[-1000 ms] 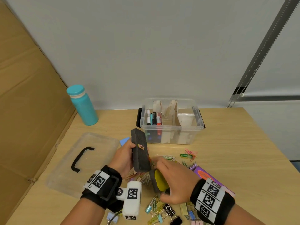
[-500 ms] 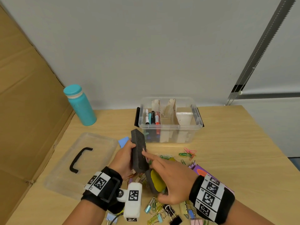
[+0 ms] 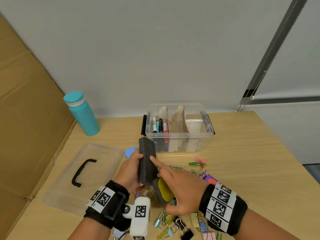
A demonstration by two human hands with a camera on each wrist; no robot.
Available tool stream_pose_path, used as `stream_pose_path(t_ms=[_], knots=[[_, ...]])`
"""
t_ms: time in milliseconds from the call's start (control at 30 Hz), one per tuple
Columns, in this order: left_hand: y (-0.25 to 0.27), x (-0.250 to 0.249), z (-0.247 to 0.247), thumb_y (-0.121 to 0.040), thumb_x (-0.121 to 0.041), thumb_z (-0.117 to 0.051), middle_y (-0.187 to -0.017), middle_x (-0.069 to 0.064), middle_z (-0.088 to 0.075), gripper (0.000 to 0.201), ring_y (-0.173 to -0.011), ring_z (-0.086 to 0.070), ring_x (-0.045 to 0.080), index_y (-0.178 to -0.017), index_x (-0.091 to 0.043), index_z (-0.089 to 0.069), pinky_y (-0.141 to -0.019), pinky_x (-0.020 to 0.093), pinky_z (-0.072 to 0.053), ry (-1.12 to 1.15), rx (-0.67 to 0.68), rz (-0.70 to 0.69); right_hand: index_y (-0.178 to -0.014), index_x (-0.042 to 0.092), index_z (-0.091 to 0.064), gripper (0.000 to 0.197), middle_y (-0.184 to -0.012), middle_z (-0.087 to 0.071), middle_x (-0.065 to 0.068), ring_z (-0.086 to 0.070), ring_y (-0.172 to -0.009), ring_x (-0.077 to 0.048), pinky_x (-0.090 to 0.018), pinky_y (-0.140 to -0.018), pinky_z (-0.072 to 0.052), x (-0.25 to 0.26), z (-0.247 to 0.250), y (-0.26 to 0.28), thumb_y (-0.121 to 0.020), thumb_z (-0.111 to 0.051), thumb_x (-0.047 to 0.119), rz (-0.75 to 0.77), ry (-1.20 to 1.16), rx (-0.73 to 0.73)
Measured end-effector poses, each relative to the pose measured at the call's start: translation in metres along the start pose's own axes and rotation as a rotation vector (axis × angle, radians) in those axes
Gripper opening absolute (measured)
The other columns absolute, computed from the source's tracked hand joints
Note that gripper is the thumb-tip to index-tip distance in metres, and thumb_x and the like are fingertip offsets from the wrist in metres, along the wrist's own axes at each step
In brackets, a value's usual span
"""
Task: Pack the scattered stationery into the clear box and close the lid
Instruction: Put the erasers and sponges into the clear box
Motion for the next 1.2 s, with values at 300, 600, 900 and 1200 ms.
stream_pose_path(t_ms=[300,600,900,1200], knots=[[-0.002,-0.007,0.009,-0.100,-0.022,-0.025,-0.121,0.019,-0.056,0.041,-0.103,-0.055,0.029,-0.136,-0.023,-0.044,-0.088,0.044,-0.047,-0.006,0.010,-0.064,-0.123,0.024,-0.021,0.067,-0.156,-0.023,-0.003,-0.043,-0.127,-0.022,-0.026,-0.098,-0.036,-0.016,-0.005,0.017,-0.075,-0.064,0.044,-0.009,0.036,0.055],[0.001,0.005,0.019,-0.100,-0.025,-0.030,-0.106,0.021,-0.062,0.036,-0.085,-0.058,0.025,-0.131,-0.020,-0.047,-0.071,0.036,-0.047,-0.018,0.029,-0.023,-0.130,0.049,-0.035,0.046,-0.121,-0.059,0.002,-0.056,-0.109,-0.009,-0.026,-0.092,-0.048,-0.056,0.021,0.011,-0.089,-0.049,0.032,-0.249,-0.706,-0.291],[0.000,0.008,0.011,-0.100,-0.022,-0.030,-0.099,0.016,-0.060,0.035,-0.078,-0.053,0.023,-0.131,-0.020,-0.047,-0.068,0.033,-0.045,-0.056,0.036,-0.043,-0.103,0.015,-0.054,0.027,-0.090,-0.061,-0.003,-0.062,-0.079,-0.006,-0.022,-0.074,-0.049,-0.093,0.022,0.008,-0.101,-0.028,0.010,-0.484,-1.115,-0.481],[0.003,0.014,-0.024,-0.099,-0.021,-0.032,-0.118,0.014,-0.067,0.038,-0.103,-0.064,0.028,-0.131,-0.021,-0.051,-0.086,0.040,-0.049,0.006,0.135,-0.048,-0.132,-0.002,-0.045,0.039,-0.131,-0.052,-0.028,-0.052,-0.117,-0.036,-0.052,-0.109,-0.036,-0.070,0.001,-0.026,-0.100,-0.025,0.010,-0.504,-1.744,-0.469]])
Point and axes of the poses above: each hand's wrist, its own y-axis away from the middle knuckle, its own z-axis out of the back of the hand, x = y × z, the point moved 8 cm from there along -y, towards the middle knuckle
